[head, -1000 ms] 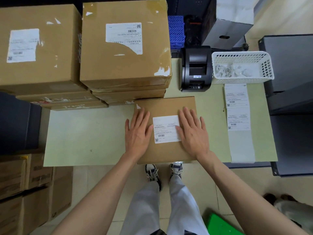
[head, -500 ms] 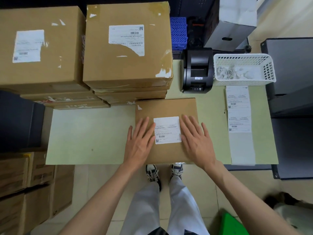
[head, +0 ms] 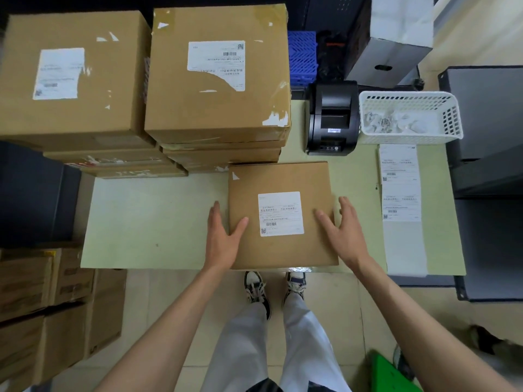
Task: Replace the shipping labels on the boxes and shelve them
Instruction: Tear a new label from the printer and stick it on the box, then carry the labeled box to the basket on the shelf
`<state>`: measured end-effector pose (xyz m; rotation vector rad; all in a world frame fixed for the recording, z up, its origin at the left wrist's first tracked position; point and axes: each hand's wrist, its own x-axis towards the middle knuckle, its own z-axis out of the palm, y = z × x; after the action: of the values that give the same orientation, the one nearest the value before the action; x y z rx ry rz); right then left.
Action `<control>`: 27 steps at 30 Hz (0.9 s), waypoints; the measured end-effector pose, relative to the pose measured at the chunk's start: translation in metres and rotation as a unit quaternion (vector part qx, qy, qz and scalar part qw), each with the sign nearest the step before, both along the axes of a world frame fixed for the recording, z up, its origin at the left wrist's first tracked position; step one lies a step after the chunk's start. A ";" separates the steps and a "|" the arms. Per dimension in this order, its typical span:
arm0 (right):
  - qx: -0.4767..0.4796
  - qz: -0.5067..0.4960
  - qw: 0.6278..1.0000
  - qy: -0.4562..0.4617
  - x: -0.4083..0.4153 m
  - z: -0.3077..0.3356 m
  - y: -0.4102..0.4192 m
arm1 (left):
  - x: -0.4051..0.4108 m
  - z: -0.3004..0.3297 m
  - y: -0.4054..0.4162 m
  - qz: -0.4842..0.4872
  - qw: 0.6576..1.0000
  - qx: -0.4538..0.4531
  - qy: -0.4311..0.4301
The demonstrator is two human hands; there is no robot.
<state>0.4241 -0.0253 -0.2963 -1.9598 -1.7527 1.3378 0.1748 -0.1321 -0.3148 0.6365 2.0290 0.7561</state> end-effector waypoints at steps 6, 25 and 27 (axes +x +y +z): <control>-0.104 -0.069 0.984 0.124 -0.004 -0.012 -0.003 | -0.007 -0.015 0.000 0.023 0.994 -0.031 -0.107; -0.072 0.315 0.918 0.232 -0.207 0.140 -0.062 | -0.089 0.173 -0.199 0.340 0.936 0.036 0.083; -0.066 0.350 0.902 0.244 -0.239 0.157 -0.071 | -0.101 0.190 -0.220 0.376 0.920 0.049 0.095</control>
<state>0.1846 -0.0964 -0.1396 -0.8807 -2.1969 1.9777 0.0739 -0.3525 -0.1247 -0.0585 2.4430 1.2797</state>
